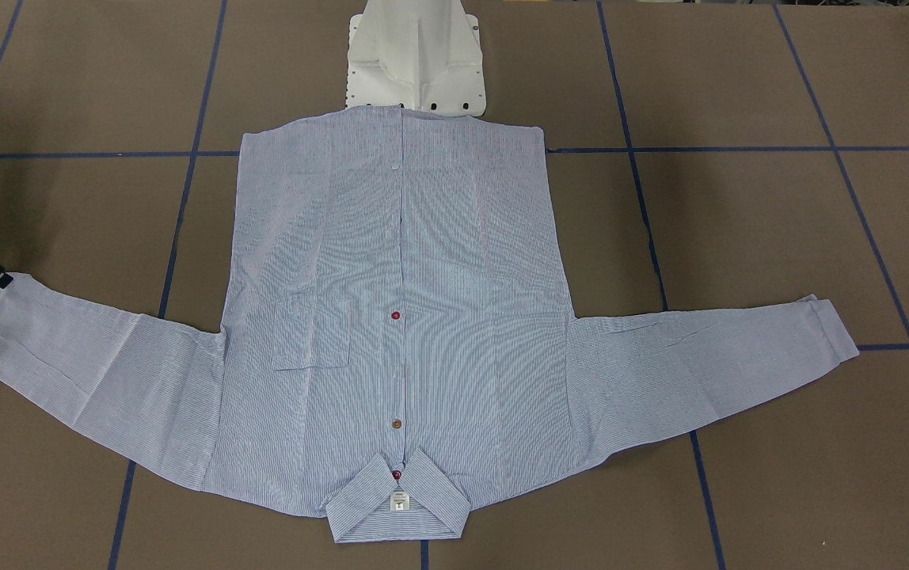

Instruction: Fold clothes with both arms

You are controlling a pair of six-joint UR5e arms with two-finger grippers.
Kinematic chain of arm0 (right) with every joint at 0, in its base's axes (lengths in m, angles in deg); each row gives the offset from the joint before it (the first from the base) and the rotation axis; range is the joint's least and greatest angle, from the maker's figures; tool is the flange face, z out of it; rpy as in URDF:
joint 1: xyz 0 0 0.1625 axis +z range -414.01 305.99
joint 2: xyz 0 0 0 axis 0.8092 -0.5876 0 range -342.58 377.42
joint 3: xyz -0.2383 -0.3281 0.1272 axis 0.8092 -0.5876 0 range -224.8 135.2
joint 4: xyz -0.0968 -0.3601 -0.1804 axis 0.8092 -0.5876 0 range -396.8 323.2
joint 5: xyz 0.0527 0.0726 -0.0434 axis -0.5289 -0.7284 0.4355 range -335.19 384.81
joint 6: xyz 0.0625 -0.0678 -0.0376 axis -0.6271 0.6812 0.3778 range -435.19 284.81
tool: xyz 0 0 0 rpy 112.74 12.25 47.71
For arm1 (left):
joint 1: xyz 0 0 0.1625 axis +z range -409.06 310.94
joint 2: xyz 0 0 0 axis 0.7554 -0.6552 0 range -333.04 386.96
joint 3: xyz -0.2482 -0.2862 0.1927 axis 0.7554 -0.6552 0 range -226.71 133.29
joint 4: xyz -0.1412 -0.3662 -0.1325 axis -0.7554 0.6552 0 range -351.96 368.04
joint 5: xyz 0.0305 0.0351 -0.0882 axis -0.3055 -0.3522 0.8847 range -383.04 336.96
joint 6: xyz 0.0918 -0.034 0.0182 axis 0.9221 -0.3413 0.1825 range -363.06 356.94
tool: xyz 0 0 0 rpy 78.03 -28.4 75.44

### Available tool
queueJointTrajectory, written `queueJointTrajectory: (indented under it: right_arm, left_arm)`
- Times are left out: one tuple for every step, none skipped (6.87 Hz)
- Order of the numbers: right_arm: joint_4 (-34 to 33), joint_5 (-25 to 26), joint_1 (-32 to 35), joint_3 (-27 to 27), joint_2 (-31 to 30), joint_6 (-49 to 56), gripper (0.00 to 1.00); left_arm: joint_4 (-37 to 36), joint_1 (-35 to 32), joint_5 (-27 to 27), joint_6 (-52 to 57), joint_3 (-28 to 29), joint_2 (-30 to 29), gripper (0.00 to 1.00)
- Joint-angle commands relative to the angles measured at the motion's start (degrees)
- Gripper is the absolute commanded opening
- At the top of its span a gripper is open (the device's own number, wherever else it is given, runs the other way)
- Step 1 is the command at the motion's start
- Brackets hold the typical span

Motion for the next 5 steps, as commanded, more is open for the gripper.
queueJointTrajectory:
  right_arm:
    - [0.10, -0.08, -0.17, -0.23, 0.05, -0.04, 0.62]
    - [0.10, -0.08, -0.17, -0.32, 0.05, -0.04, 0.34]
    - [0.10, 0.01, -0.17, -0.41, 0.05, -0.04, 0.09]
    - [0.10, 0.01, -0.08, -0.06, -0.04, -0.12, 0.00]
    - [0.10, -0.08, -0.08, -0.06, -0.04, -0.13, 0.00]
  left_arm:
    - [0.00, -0.04, -0.08, -0.07, 0.08, -0.03, 0.99]
    - [0.00, -0.04, -0.08, -0.07, -0.01, -0.03, 0.99]
    - [0.00, -0.04, -0.08, -0.07, -0.01, -0.03, 0.99]
    - [-0.09, -0.04, -0.17, -0.16, -0.44, -0.03, 0.99]
    - [-0.09, -0.04, -0.26, -0.33, -0.45, -0.03, 0.99]
